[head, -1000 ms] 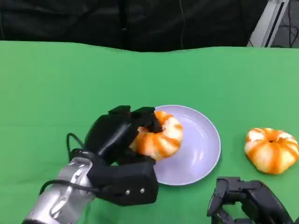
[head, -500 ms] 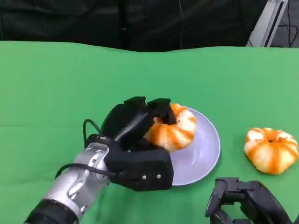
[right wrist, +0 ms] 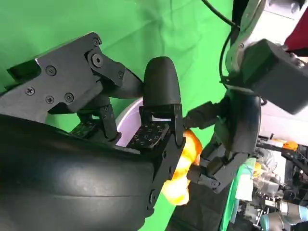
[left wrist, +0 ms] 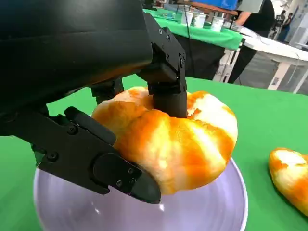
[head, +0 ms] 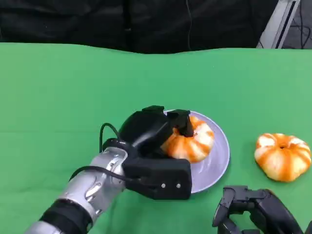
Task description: Grasp the bread from the table and place it into the plate.
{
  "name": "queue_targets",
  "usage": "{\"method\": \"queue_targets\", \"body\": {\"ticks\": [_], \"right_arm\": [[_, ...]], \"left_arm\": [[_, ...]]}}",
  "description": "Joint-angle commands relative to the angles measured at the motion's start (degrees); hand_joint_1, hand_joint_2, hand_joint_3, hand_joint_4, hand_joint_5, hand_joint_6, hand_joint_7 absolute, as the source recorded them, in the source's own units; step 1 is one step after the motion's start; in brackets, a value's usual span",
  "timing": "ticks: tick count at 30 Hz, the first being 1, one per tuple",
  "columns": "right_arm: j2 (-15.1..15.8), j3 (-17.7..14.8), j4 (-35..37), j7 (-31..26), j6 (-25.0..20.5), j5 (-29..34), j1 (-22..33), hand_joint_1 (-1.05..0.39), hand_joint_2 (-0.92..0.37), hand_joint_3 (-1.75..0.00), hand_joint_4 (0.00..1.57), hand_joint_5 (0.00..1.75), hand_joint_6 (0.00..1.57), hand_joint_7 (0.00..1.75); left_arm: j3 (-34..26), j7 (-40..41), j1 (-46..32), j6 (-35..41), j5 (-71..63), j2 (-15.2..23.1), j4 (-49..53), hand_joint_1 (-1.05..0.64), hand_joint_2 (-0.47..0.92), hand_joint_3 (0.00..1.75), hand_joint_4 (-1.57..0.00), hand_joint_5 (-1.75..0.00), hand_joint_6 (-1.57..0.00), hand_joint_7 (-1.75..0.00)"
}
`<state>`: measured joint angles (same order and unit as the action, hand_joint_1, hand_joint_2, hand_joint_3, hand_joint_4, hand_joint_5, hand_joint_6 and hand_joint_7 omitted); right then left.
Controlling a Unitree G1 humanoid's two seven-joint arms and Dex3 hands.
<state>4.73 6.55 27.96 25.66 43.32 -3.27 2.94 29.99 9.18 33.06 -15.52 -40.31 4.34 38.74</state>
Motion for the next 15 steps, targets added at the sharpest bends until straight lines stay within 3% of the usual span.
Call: {"method": "queue_targets", "body": {"ticks": [1,6,9,12,14,15], "right_arm": [[0.28,-0.03,0.29,-0.32,0.48,-0.23,0.07,-0.11,-0.56,-1.05,0.86,1.40,0.87,1.17],[0.35,0.16,-0.01,-0.62,0.12,-0.08,0.21,-0.11,-0.57,-1.05,0.86,1.40,0.87,1.17],[0.44,0.23,0.45,-0.62,0.82,-0.14,0.01,-0.11,-0.57,-1.04,0.86,1.40,0.87,1.17],[0.39,0.29,0.67,-0.38,0.81,-0.48,-0.13,-0.11,-0.56,-1.05,0.86,1.40,0.87,1.18],[0.42,0.33,0.71,-0.11,0.70,-0.78,-0.18,-0.11,-0.56,-1.05,0.86,1.41,0.86,1.18],[0.44,0.30,0.80,-0.29,0.88,-0.58,-0.20,-0.11,-0.56,-1.05,0.86,1.41,0.86,1.18]], "left_arm": [[0.61,-1.59,1.61,0.40,0.18,0.06,2.22,-0.13,0.79,0.00,-0.49,-1.61,-0.58,-1.35],[0.29,-1.92,2.49,-0.63,1.28,-0.65,4.84,-0.11,0.80,0.00,-0.47,-1.62,-0.56,-1.39],[0.21,-1.81,2.73,-1.30,1.73,-0.77,5.79,-0.13,0.81,0.00,-0.47,-1.58,-0.58,-1.32],[0.64,-2.38,2.91,-1.09,1.49,-0.36,5.57,-0.28,0.82,0.00,-0.63,-1.00,-0.91,-0.35],[0.86,-3.15,3.09,-0.77,1.26,-0.12,5.38,-0.36,0.85,0.00,-0.74,-0.60,-0.93,-0.08],[0.81,-3.47,3.11,-0.78,1.44,-0.11,5.42,-0.38,0.86,0.00,-0.78,-0.45,-0.90,-0.04]]}}
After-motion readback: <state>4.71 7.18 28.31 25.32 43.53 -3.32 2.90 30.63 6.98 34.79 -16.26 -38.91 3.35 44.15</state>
